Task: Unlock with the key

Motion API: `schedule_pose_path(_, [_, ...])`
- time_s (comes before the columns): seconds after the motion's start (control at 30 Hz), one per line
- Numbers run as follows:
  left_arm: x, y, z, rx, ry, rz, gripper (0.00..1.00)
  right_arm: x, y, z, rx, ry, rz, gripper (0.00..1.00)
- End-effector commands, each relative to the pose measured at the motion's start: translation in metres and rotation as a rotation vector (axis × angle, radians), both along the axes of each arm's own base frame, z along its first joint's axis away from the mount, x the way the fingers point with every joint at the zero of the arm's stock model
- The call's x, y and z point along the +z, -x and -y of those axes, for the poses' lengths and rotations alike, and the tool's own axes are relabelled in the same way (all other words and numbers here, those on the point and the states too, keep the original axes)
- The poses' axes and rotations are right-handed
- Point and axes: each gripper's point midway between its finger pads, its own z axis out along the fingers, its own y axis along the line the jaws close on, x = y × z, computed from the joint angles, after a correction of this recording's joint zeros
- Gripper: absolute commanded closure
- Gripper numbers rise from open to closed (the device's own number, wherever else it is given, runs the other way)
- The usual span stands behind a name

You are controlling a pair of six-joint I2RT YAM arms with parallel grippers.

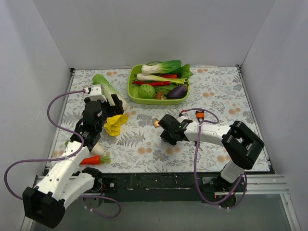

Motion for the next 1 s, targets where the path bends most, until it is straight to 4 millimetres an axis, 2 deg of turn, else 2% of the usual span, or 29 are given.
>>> schedule_pose_path(0.0, [0.011, 0.004, -0.005, 0.016, -0.013, 0.033, 0.02, -0.004, -0.004, 0.01, -0.027, 0.098, 0.006, 0.55])
schedule_pose_path(0.5, [0.011, 0.007, -0.003, 0.009, -0.018, 0.037, 0.02, -0.012, 0.004, 0.009, -0.001, 0.13, -0.032, 0.71])
schedule_pose_path(0.7, [0.01, 0.006, -0.003, 0.009, -0.017, 0.034, 0.02, -0.01, 0.005, 0.011, 0.003, 0.133, -0.032, 0.9])
schedule_pose_path(0.73, [0.01, 0.006, -0.002, 0.008, -0.017, 0.034, 0.02, -0.008, 0.004, 0.01, 0.006, 0.127, -0.028, 0.95])
schedule_pose_path(0.8, [0.009, 0.006, -0.002, 0.004, -0.018, 0.033, 0.02, -0.005, 0.002, 0.008, 0.015, 0.122, -0.014, 0.99])
schedule_pose_path(0.97, [0.007, 0.006, 0.001, -0.007, -0.018, 0.025, 0.02, 0.016, -0.011, 0.009, 0.049, 0.133, 0.077, 0.99])
